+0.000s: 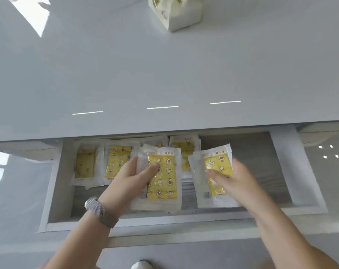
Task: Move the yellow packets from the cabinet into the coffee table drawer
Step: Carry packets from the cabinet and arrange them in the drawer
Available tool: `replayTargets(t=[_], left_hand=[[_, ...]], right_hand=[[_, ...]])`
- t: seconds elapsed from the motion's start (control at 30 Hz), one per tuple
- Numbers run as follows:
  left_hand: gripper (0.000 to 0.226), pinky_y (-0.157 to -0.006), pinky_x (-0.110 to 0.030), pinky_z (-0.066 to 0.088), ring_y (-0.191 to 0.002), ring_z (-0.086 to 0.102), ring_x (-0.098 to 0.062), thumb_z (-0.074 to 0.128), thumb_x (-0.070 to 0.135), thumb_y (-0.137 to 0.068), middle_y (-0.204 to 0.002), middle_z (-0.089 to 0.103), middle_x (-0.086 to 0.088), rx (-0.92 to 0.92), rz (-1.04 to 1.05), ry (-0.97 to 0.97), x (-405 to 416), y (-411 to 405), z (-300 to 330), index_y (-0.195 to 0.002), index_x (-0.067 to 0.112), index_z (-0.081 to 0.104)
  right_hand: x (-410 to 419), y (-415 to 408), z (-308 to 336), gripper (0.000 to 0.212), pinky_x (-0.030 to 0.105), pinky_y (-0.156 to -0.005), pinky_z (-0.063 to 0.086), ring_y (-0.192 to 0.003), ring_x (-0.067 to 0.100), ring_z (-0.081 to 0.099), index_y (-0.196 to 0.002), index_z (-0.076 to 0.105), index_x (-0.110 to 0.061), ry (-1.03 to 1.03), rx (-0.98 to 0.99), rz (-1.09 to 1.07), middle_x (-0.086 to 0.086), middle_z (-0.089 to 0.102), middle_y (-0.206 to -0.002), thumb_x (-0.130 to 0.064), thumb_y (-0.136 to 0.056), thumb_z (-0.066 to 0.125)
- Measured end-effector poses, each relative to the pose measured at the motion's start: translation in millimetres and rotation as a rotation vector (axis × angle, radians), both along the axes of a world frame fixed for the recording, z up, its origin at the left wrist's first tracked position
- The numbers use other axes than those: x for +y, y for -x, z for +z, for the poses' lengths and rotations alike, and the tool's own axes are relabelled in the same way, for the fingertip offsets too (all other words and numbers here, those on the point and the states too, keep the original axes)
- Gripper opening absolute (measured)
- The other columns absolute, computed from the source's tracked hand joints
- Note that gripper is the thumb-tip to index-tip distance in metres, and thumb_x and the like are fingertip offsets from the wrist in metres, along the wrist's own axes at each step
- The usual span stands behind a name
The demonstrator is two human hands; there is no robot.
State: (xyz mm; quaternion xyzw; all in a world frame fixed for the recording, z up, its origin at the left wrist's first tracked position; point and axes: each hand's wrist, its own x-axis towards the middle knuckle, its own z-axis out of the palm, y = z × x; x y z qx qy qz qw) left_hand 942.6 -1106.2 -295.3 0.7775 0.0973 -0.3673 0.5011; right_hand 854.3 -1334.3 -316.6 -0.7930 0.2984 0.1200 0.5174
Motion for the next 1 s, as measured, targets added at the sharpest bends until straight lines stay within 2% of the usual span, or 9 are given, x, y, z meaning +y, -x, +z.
replayTargets(t=[0.13,0.27,0.4,0.5,0.6,0.73,0.87,0.93,1.0], left_hand=[[0.085,-0.097,-0.047,0.050,-0.109,0.065,-0.022,0.075,0.067,-0.050,-0.115,0.069,-0.003,-0.025,0.028,-0.011,5.1,-5.6,-5.9,-0.119,0.019,0.058],[0.074,-0.094,-0.053,0.052,-0.103,0.067,-0.033,0.070,0.068,-0.052,-0.110,0.070,-0.014,-0.078,0.023,0.008,4.6,-0.4,0.7,-0.104,0.016,0.063],[0.032,-0.079,-0.052,0.058,-0.088,0.072,-0.029,0.066,0.040,-0.085,-0.096,0.074,-0.011,-0.207,-0.081,-0.034,-12.0,1.7,9.9,-0.101,0.012,0.064],[0.033,-0.077,-0.048,0.059,-0.083,0.069,-0.031,0.062,0.036,-0.090,-0.100,0.071,-0.018,-0.274,-0.128,-0.087,-26.3,-1.4,11.3,-0.105,0.007,0.061],[0.024,-0.066,-0.025,0.048,-0.075,0.052,-0.010,0.054,0.040,-0.095,-0.097,0.059,-0.004,-0.241,-0.140,-0.136,-35.4,-2.0,0.7,-0.102,0.018,0.050],[0.056,-0.106,-0.036,0.040,-0.124,0.049,-0.019,0.050,0.036,-0.099,-0.139,0.049,-0.001,-0.085,-0.084,-0.062,-40.5,-5.2,-11.6,-0.148,0.015,0.032],[0.044,-0.102,-0.038,0.043,-0.119,0.052,-0.024,0.050,0.024,-0.099,-0.133,0.055,-0.006,-0.003,-0.048,-0.049,-35.1,-11.6,-13.7,-0.141,0.015,0.042],[0.035,-0.105,-0.041,0.042,-0.110,0.054,-0.021,0.050,0.019,-0.099,-0.122,0.059,-0.005,0.042,-0.045,0.009,-36.1,-10.7,-12.5,-0.134,0.016,0.049],[0.026,-0.096,-0.038,0.045,-0.098,0.055,-0.022,0.050,0.020,-0.099,-0.108,0.062,-0.004,0.063,-0.044,0.072,-39.9,-6.4,-14.5,-0.124,0.015,0.055]], right_hand=[[0.1,3.9,8.3,0.018,0.016,-0.065,0.051,-0.077,-0.002,0.067,-0.099,0.061,-0.033,0.008,-0.111,0.062,-0.021,0.072,-0.088,-0.035,-0.084,0.071],[-1.7,2.7,7.8,0.021,0.019,-0.065,0.047,-0.075,0.001,0.063,-0.094,0.058,-0.031,0.216,-0.062,0.133,-0.012,0.069,-0.084,-0.043,-0.082,0.070],[-2.7,2.1,8.2,0.021,0.012,-0.057,0.042,-0.074,-0.001,0.061,-0.092,0.061,-0.031,0.237,-0.053,0.109,-0.014,0.069,-0.082,-0.039,-0.079,0.075],[-1.3,1.5,10.8,0.017,0.013,-0.060,0.047,-0.070,-0.006,0.064,-0.091,0.064,-0.032,0.084,-0.150,-0.014,-0.018,0.072,-0.078,-0.033,-0.079,0.077],[-1.6,1.6,18.0,0.015,0.006,-0.057,0.048,-0.074,-0.006,0.068,-0.096,0.065,-0.027,-0.186,-0.299,-0.246,-0.022,0.073,-0.082,-0.027,-0.083,0.071],[-2.0,4.9,24.2,0.032,0.022,-0.067,0.054,-0.080,0.004,0.072,-0.102,0.068,-0.019,-0.421,-0.244,-0.367,-0.008,0.077,-0.090,-0.038,-0.077,0.064],[1.3,2.8,29.3,0.024,0.022,-0.057,0.058,-0.082,0.012,0.074,-0.105,0.069,-0.012,-0.584,-0.162,-0.357,0.002,0.077,-0.095,-0.025,-0.087,0.061],[4.4,1.8,29.3,0.025,0.023,-0.063,0.059,-0.089,0.015,0.074,-0.111,0.068,-0.012,-0.598,-0.122,-0.290,0.003,0.076,-0.100,-0.021,-0.090,0.058],[7.2,3.2,26.4,0.027,0.021,-0.068,0.059,-0.095,0.014,0.072,-0.117,0.065,-0.013,-0.574,-0.112,-0.217,0.000,0.075,-0.105,-0.020,-0.094,0.054]])
